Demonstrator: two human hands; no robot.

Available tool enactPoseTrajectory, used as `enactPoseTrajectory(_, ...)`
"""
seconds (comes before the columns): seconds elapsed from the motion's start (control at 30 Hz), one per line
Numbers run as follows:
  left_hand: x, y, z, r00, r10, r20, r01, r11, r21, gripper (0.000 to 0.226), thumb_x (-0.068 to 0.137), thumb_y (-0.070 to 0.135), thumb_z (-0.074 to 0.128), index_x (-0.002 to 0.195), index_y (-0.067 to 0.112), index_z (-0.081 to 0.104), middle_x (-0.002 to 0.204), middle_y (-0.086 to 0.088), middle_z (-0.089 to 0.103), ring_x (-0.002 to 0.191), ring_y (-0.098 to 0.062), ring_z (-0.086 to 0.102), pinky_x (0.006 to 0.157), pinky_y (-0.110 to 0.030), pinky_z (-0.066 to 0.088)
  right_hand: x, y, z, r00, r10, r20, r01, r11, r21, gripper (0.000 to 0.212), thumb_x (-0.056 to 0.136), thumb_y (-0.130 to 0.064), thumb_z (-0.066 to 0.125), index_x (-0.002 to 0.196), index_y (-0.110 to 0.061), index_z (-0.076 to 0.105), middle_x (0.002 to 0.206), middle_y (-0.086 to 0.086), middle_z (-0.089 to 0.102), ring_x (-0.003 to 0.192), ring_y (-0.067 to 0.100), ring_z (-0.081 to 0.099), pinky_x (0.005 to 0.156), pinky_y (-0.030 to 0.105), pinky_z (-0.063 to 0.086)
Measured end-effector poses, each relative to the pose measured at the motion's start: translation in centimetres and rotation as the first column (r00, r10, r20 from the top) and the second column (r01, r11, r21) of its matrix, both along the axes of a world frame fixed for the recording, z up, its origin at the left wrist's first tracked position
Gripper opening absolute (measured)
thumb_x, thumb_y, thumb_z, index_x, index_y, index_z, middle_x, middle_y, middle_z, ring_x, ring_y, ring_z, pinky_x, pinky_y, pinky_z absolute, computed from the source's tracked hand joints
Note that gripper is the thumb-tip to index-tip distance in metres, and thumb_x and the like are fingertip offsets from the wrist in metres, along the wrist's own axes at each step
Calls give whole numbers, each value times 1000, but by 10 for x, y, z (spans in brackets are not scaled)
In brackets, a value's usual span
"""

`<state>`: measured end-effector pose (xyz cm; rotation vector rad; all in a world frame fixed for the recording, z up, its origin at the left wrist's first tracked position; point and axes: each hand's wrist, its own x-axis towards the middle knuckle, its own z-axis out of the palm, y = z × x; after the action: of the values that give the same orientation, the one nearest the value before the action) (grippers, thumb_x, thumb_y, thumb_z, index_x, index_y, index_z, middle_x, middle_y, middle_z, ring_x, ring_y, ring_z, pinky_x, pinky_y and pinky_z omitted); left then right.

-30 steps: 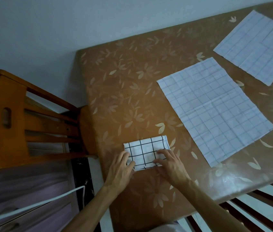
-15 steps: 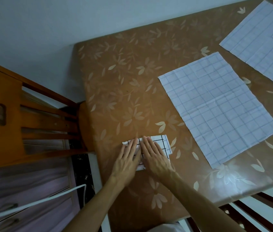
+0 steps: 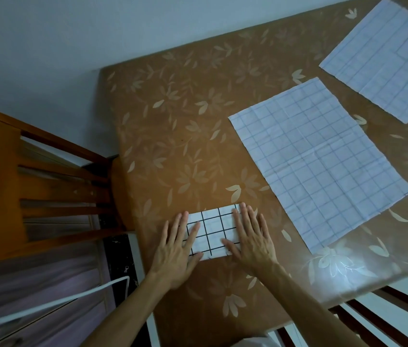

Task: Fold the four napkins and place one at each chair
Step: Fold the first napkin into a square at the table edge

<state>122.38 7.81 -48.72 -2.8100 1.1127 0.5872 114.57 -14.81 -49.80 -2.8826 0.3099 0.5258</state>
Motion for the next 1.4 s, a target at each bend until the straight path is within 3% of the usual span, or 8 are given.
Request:
enactPoseTrajectory(0.13,10,-24,11,991,100,86,-87,986,-144,41,93,39,61,126,15,60,134,-19,52,122,-36,53,102,-47,45,5,5,4,998,-46,42,44,999,32,76,98,-61,21,152,-8,29,160,14,21,148,30,21,123,40,9)
enactPoseTrajectory(0.27,35,-54,26,981,194,13,-192,976,-106,49,88,46,66,127,20,53,109,-4,55,98,-22,51,89,-35,46,7,1,9,990,-93,106,81,990,111,71,97,-47,48,153,-9,26,161,11,22,148,28,21,116,36,12)
enactPoseTrajectory(0.43,53,-80,34,951,128,-280,-169,977,-129,35,93,39,63,120,19,54,108,-1,60,99,-22,58,75,-31,47,9,-3,18,992,-83,100,62,979,195,77,95,-40,57,155,-12,18,163,7,13,151,25,10,121,41,16)
enactPoseTrajectory(0.57,62,-81,38,737,251,-628,-417,900,-130,19,94,30,62,100,12,60,89,-2,63,81,-22,63,70,-37,49,6,-7,25,967,-228,117,174,918,356,84,91,-47,60,155,-15,16,162,4,17,150,22,15,120,36,14)
enactPoseTrajectory(0.73,73,-67,57,337,277,-900,-821,555,-137,23,93,25,66,115,20,64,106,-1,74,93,-17,73,82,-39,60,22,-13,49,777,-620,-109,468,454,758,88,78,-53,73,147,-31,22,134,-9,52,122,10,54,98,37,52)
enactPoseTrajectory(0.87,76,-57,64,193,237,-952,-916,392,-88,29,92,19,68,120,22,64,114,1,73,104,-18,70,90,-40,58,41,-19,63,726,-572,-382,500,57,864,86,77,-44,80,146,-29,32,118,-4,70,104,15,70,90,43,57)
enactPoseTrajectory(1.1,83,-40,72,171,307,-936,-922,386,-42,27,94,19,63,120,28,64,109,5,74,95,-17,72,79,-38,60,62,-16,78,801,-536,-265,376,106,921,22,90,-2,65,110,-8,72,95,-1,77,88,15,73,73,28,60)
enactPoseTrajectory(1.4,85,-30,74,132,236,-963,-937,346,-44,40,97,15,40,69,10,69,82,-8,64,78,-20,59,66,-27,49,67,-18,74,819,-540,-193,386,270,882,47,88,9,42,72,-17,77,79,13,72,68,23,58,64,33,46)
